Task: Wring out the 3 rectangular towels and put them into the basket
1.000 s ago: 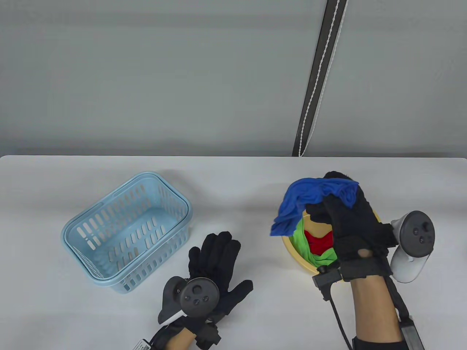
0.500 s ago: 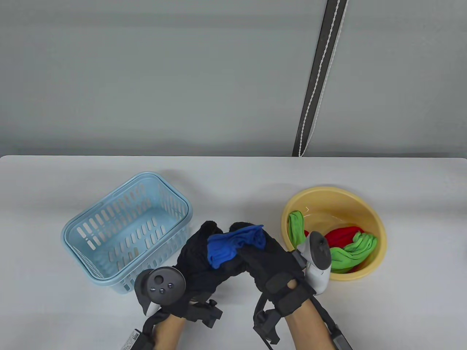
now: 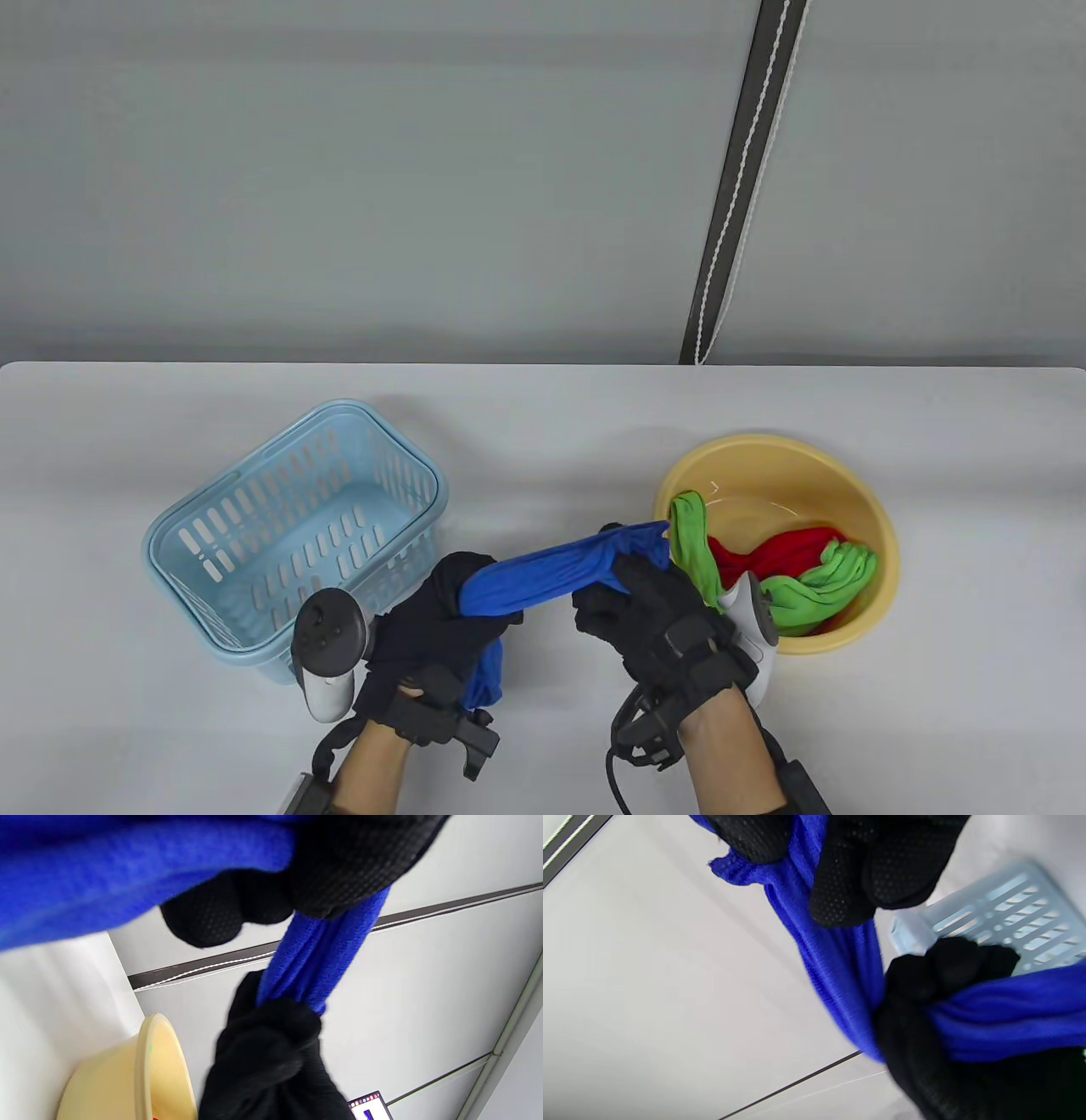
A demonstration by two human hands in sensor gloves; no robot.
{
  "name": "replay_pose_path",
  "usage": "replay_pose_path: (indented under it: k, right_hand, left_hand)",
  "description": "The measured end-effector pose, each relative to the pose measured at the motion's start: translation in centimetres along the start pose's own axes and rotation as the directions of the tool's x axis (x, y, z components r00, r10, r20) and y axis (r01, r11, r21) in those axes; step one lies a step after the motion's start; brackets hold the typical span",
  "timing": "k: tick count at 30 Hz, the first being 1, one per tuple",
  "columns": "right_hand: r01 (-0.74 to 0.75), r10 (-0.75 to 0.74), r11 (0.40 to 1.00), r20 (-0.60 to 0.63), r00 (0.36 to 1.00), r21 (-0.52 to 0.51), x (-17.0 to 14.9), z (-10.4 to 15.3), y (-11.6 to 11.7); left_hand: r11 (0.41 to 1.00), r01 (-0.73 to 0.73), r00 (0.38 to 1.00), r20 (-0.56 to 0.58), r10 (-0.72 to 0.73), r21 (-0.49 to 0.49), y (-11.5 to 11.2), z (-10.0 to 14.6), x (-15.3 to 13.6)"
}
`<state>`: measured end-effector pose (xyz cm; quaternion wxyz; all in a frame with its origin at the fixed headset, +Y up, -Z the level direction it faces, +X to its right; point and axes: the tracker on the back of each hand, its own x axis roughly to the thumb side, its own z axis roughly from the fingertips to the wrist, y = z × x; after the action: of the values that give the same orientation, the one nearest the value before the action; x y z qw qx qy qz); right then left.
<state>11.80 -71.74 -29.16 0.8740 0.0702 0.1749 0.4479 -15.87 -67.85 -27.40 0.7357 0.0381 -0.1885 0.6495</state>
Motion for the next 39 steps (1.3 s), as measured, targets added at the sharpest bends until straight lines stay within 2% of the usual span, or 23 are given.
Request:
replay_pose_path:
  k: [2,6,8,10,12,14,15,17,20,21,22,23,24,25,28,31,34,36,37,39]
  right_hand:
    - [-0.039,0.039,0.999,-0.007,0.999,0.003,-0.4,0.1,-0.3]
    - [-0.142,0.142,0.990,0.007,0.990,-0.020,0.2,0.8,-1.0]
    - [-0.211,0.214,0.974,0.025,0.977,-0.077,1.0,1.4,-1.6]
    - [-0.289,0.306,0.940,0.075,0.949,-0.180,2.0,2.1,-2.2]
    - [-0.385,0.430,0.881,0.128,0.893,-0.275,3.3,2.8,-2.5]
    - [-0.553,0.634,0.760,0.202,0.747,-0.341,4.7,3.5,-1.9]
    - [-0.641,0.725,0.686,0.245,0.643,-0.344,5.2,3.7,-1.0]
    - [-0.764,0.813,0.574,0.319,0.487,-0.295,5.4,3.7,1.1]
    - [-0.879,0.842,0.460,0.376,0.387,-0.125,4.4,3.0,3.4]
    - [-0.932,0.871,0.362,0.371,0.322,-0.039,3.7,2.6,4.1]
    - [-0.955,0.890,0.298,0.360,0.279,0.003,3.2,2.3,4.5]
    - [-0.975,0.915,0.220,0.342,0.213,0.019,2.4,2.0,4.8]
    - [-0.986,0.931,0.168,0.326,0.164,0.016,1.7,1.7,5.0]
    - [-0.988,0.941,0.153,0.308,0.142,-0.014,1.3,1.6,5.0]
    - [-0.974,0.959,0.189,0.235,0.157,-0.121,0.2,1.3,5.2]
    - [-0.967,0.960,0.215,0.213,0.183,-0.138,0.0,1.1,4.9]
    - [-0.956,0.948,0.267,0.212,0.239,-0.118,-0.3,0.8,4.4]
    - [-0.927,0.918,0.361,0.211,0.336,-0.096,-0.5,0.6,4.2]
    - [-0.898,0.887,0.434,0.207,0.412,-0.071,-0.7,0.4,4.0]
    - [-0.844,0.830,0.536,0.199,0.521,-0.025,-1.1,0.2,3.9]
  left_hand:
    - [0.999,-0.032,0.999,-0.006,0.033,0.024,-0.1,0.2,0.1]
    - [0.985,0.161,0.986,0.024,-0.162,0.059,0.3,0.7,0.8]
    - [0.980,0.179,0.983,0.015,-0.181,0.082,0.5,0.9,1.0]
    - [0.966,0.229,0.973,0.003,-0.231,0.120,0.7,1.1,1.2]
    - [0.937,0.317,0.947,0.001,-0.321,0.146,0.7,1.3,1.5]
    - [0.896,0.420,0.906,-0.017,-0.422,0.142,0.5,1.4,1.8]
    - [0.876,0.462,0.886,-0.018,-0.464,0.138,0.2,1.4,1.9]
    - [0.812,0.575,0.816,-0.001,-0.578,0.095,-0.7,1.2,2.0]
    - [0.748,0.663,0.748,0.033,-0.663,0.030,-1.7,1.1,2.1]
    - [0.740,0.673,0.739,0.047,-0.672,-0.003,-2.1,1.1,2.1]
    - [0.740,0.673,0.739,0.061,-0.671,-0.022,-2.4,1.0,2.1]
    - [0.747,0.662,0.749,0.089,-0.657,-0.062,-2.6,0.9,2.0]
    - [0.764,0.636,0.772,0.113,-0.626,-0.110,-2.7,0.8,2.0]
    - [0.780,0.612,0.791,0.115,-0.601,-0.132,-2.7,0.7,1.9]
    - [0.834,0.526,0.851,0.083,-0.519,-0.169,-2.4,0.5,1.5]
    - [0.912,0.376,0.926,0.018,-0.378,-0.163,-1.8,0.4,0.9]
    - [0.975,0.175,0.982,-0.047,-0.183,-0.140,-1.3,0.4,0.3]
    - [0.992,0.043,0.995,-0.084,-0.053,-0.119,-1.0,0.4,-0.3]
    - [0.995,-0.033,0.995,-0.095,0.024,-0.093,-0.9,0.5,-0.5]
    - [0.988,-0.145,0.985,-0.102,0.139,-0.058,-0.7,0.6,-0.9]
